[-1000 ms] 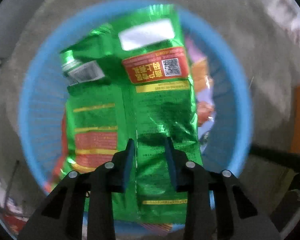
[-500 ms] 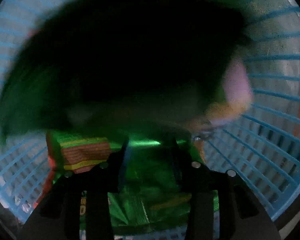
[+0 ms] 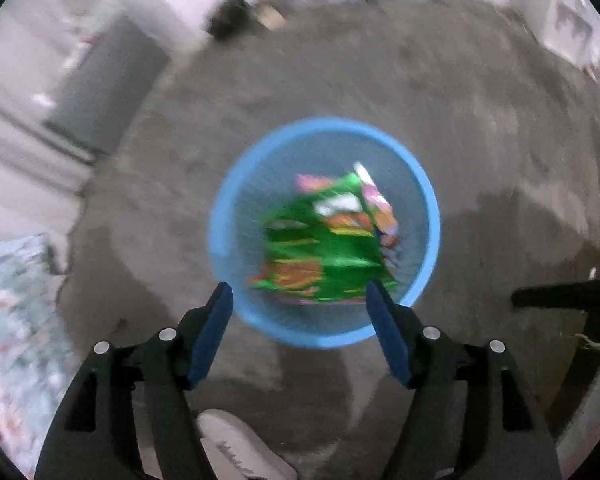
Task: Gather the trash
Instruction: 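Carry the green-red bag into the wastebasket and open the right tool, then grasp the white strawberry drink bottle on the bed with the right tool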
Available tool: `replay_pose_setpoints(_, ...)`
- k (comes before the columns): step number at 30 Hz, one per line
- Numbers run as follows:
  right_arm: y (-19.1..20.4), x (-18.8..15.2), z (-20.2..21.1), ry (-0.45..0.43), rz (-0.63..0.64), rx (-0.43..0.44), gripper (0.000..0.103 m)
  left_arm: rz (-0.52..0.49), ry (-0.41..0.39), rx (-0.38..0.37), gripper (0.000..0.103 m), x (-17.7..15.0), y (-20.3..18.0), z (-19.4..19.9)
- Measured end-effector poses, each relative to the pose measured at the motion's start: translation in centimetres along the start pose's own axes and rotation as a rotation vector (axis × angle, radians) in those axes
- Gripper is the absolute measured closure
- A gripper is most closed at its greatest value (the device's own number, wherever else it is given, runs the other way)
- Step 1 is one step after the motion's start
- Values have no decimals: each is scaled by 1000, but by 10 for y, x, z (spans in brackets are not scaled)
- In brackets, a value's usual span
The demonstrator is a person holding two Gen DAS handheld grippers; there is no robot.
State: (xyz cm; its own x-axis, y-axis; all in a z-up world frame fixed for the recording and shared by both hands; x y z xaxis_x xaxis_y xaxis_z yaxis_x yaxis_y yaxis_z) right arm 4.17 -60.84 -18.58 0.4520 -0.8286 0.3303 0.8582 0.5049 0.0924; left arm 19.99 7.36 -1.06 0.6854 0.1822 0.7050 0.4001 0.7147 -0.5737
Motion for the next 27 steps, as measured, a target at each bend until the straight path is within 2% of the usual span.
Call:
replay_pose_setpoints(4, 70, 6, 84, -137, 127, 147, 34, 16, 4, 63, 20, -15, 18, 18)
replay_pose_setpoints(8, 180, -24, 160, -248, 363, 331, 31, 52, 47, 166, 19, -37, 46, 30)
replay_pose_setpoints(10, 250, -65, 201, -272, 551, 446, 31, 72, 54, 201, 19, -47, 58, 37)
replay_pose_setpoints(14, 349, -151, 243, -238, 858, 580, 31, 152, 39, 204, 19, -64, 83, 52)
replay_pose_setpoints(15, 376, -183, 249, -227, 962, 607, 31, 176, 31, 206, 19, -69, 91, 57)
replay_pose_setpoints(18, 431, -251, 266, -231, 1154, 646, 31, 232, 18, 229, 19, -79, 111, 67)
replay_pose_setpoints(20, 460, -281, 263, -175, 1200, 653, 31, 270, 2, 234, 19, -84, 123, 73)
replay_pose_setpoints(24, 498, -320, 258, -141, 1274, 643, 31, 265, -29, 216, 19, -87, 133, 79)
replay_pose_setpoints(26, 513, -337, 250, -128, 1329, 611, 31, 246, -38, 200, 19, -87, 134, 80)
replay_pose_setpoints(27, 518, -347, 245, -92, 1371, 581, 31, 239, -40, 188, 19, -87, 134, 80)
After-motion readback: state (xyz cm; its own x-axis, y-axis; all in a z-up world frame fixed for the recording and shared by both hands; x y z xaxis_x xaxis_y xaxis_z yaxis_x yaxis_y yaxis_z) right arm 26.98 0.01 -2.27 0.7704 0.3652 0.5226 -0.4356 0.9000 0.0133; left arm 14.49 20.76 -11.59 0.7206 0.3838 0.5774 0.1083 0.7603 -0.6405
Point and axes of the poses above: each gripper's, at about its wrist camera, not at the fingertips, and z roughly against the way its jaws point, y to its left, x to its top, the point moved 7 cm from there along -z, roughly the way its jaws point, and after that the axes turned 14 degrees about -x, right-handed, at the moved point
